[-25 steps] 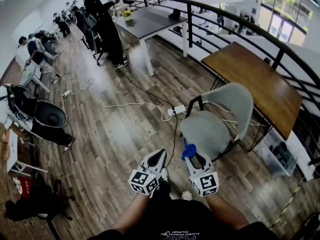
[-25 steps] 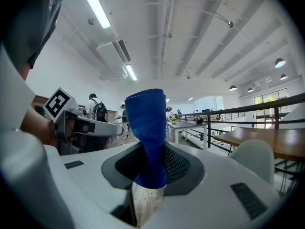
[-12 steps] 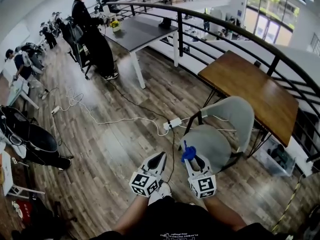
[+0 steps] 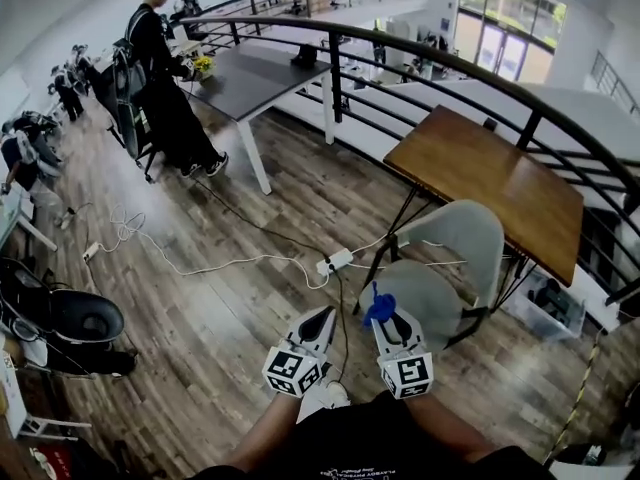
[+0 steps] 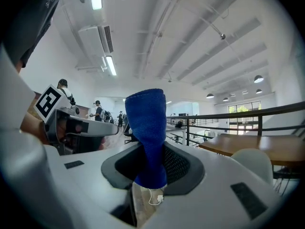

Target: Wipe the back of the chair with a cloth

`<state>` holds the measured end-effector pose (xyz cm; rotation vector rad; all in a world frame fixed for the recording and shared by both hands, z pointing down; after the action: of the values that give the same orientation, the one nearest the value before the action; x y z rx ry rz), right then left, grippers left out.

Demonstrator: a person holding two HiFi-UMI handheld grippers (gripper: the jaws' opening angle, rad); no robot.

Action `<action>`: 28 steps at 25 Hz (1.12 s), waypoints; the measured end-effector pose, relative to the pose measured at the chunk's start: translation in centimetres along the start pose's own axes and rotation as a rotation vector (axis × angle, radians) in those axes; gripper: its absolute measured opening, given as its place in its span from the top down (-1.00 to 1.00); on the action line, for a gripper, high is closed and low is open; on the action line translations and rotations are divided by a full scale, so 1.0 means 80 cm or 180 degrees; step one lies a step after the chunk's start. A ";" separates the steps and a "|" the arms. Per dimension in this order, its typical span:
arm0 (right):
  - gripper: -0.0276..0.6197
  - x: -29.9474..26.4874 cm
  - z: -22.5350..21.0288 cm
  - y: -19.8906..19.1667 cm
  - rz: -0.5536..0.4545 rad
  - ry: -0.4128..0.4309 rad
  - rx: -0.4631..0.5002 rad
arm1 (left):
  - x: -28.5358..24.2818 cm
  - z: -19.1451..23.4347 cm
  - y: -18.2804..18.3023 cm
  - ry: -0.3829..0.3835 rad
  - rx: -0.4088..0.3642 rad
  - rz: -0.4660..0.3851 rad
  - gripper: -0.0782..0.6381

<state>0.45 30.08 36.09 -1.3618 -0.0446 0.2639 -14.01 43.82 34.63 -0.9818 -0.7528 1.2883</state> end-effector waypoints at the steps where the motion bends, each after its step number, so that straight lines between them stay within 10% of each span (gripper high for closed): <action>1: 0.57 -0.002 -0.001 -0.001 0.0011 -0.0028 -0.0001 | -0.005 0.004 0.000 -0.0025 -0.0008 0.0012 0.76; 28: 0.57 -0.111 -0.187 -0.052 0.0116 -0.0379 -0.0176 | -0.261 0.038 0.011 -0.0509 -0.0069 0.0442 0.76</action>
<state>-4.74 13.10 38.02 -1.4017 -0.1274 0.3766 -20.31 23.79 36.54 -0.9701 -0.8340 1.4954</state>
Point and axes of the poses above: the fingertips, and each gripper's own axes: x backward along the fingers, z to its left, y out of its top, the point moved 9 cm from there along x, backward along the fingers, and after that the axes turned 12 degrees about x, right-handed, at the moved point
